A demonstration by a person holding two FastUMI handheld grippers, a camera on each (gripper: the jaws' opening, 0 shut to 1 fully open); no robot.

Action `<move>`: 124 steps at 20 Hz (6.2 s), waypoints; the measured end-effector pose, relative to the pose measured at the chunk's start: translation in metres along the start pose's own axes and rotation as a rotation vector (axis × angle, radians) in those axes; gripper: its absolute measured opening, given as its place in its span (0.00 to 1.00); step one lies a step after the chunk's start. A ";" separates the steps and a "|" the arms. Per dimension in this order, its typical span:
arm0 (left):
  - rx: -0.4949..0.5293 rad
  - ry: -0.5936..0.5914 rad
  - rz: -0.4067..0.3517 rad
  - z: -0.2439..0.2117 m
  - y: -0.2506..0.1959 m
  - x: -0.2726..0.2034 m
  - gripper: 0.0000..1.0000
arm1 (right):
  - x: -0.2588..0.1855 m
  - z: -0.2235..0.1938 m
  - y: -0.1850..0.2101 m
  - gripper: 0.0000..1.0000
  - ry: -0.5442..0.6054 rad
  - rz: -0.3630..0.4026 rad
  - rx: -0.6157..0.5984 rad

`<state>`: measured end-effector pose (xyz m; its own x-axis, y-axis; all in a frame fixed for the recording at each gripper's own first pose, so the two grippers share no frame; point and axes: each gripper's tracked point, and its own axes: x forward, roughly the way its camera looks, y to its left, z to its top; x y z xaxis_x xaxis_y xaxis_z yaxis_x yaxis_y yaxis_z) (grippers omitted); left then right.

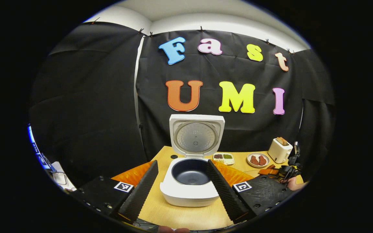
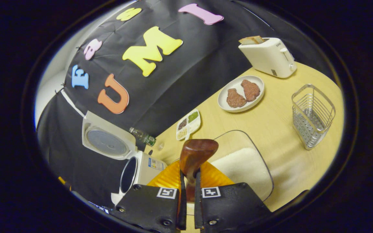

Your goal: Close the left gripper, press the button to open the rice cooker; take a wooden spoon from the chopstick holder with the right hand, scoop a spoonful of rice and pour it into the rice cooker, then put the wooden spoon back into the chopstick holder.

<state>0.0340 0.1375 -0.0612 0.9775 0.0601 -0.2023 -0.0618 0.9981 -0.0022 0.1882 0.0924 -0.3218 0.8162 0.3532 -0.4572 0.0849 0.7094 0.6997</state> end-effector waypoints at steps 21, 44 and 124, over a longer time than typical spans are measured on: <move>0.005 0.017 -0.019 -0.028 0.025 -0.010 0.95 | -0.011 0.051 0.243 0.14 -0.050 0.356 0.001; -0.103 -0.006 0.028 -0.035 0.105 -0.009 0.95 | 0.095 -0.054 0.304 0.15 0.008 0.131 -0.652; 0.032 0.037 -0.019 0.005 -0.155 0.025 0.95 | -0.069 0.168 -0.176 0.19 -0.105 -0.267 -0.302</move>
<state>0.0689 -0.0155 -0.0612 0.9701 0.0410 -0.2391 -0.0361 0.9990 0.0249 0.2130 -0.1591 -0.3218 0.8433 0.0795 -0.5316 0.1429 0.9202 0.3644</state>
